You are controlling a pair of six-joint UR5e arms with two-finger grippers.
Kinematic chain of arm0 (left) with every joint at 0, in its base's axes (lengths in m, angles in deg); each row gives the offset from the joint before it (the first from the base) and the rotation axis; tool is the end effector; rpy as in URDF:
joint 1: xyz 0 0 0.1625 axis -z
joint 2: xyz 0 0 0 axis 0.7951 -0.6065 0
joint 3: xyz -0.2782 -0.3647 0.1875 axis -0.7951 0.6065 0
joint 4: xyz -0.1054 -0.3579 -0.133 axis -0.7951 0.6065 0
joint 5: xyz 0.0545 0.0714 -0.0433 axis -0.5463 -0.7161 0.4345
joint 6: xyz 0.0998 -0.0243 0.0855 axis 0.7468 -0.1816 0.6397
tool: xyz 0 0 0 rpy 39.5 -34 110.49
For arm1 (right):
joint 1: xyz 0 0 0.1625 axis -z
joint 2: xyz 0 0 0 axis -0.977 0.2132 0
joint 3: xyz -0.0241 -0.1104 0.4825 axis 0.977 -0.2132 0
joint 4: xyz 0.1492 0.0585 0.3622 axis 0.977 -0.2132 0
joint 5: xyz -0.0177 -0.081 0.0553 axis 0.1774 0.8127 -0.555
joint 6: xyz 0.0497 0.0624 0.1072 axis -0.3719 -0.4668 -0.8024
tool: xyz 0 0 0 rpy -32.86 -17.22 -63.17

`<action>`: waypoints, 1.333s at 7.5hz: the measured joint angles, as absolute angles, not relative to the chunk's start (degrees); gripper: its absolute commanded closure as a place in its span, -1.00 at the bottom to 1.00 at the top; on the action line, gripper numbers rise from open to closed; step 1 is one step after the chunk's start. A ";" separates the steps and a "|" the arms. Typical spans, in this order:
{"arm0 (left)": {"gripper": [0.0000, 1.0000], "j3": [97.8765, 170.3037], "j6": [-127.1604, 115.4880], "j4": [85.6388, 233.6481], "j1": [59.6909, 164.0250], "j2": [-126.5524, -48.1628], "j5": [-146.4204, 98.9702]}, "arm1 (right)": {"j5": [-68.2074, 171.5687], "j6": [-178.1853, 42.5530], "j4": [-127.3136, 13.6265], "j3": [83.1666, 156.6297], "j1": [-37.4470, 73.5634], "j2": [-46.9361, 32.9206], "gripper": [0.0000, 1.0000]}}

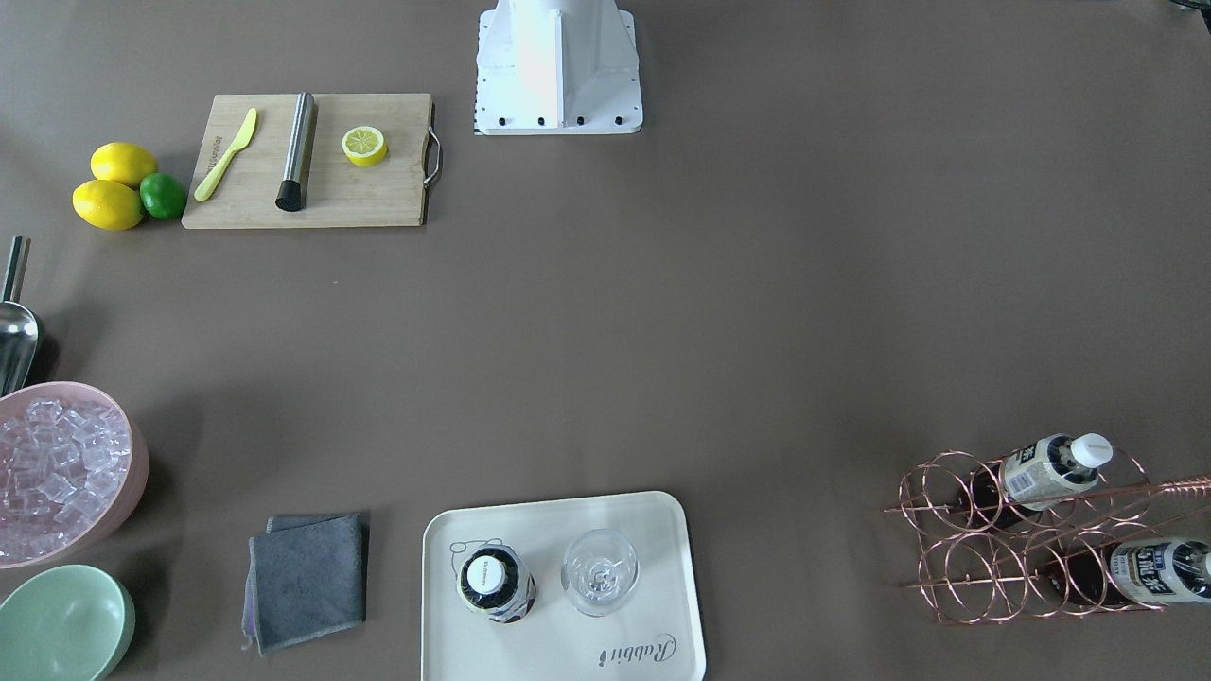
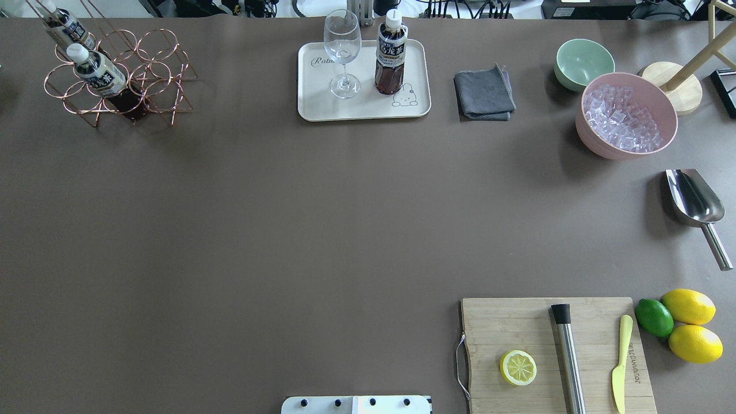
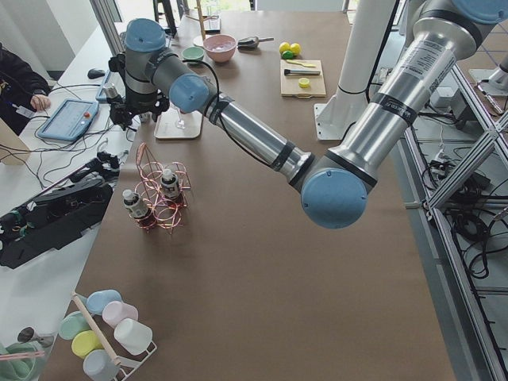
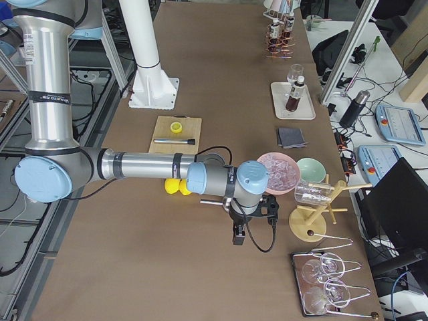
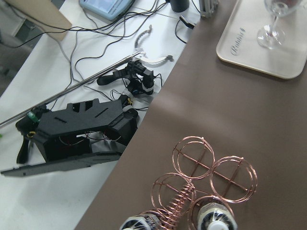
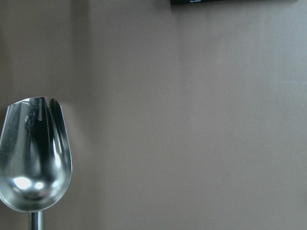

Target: Take tea from basket to plate

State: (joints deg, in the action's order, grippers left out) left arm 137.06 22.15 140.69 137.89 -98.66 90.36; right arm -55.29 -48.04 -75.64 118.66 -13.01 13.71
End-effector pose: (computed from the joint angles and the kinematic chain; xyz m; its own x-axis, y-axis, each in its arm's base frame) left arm 0.0204 -0.6980 0.3771 0.6255 0.6913 -0.3617 -0.2106 0.5960 0.7749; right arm 0.0530 -0.4592 0.7603 0.7649 0.0017 0.6441 0.0316 0.9987 -0.0401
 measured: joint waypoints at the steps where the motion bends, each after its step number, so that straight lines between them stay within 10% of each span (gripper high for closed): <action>1: -0.96 139.66 5.27 141.55 138.89 -94.59 92.73 | -55.29 -48.06 -75.63 118.67 -13.01 13.66 -0.99; 10: -0.96 130.26 -8.70 142.13 144.74 -72.55 94.36 | -55.38 -48.06 -75.63 118.67 -13.01 13.61 -0.99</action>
State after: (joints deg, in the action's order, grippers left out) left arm 130.26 -8.70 142.13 144.74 -72.55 94.36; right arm -55.38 -48.06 -75.63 118.67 -13.01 13.61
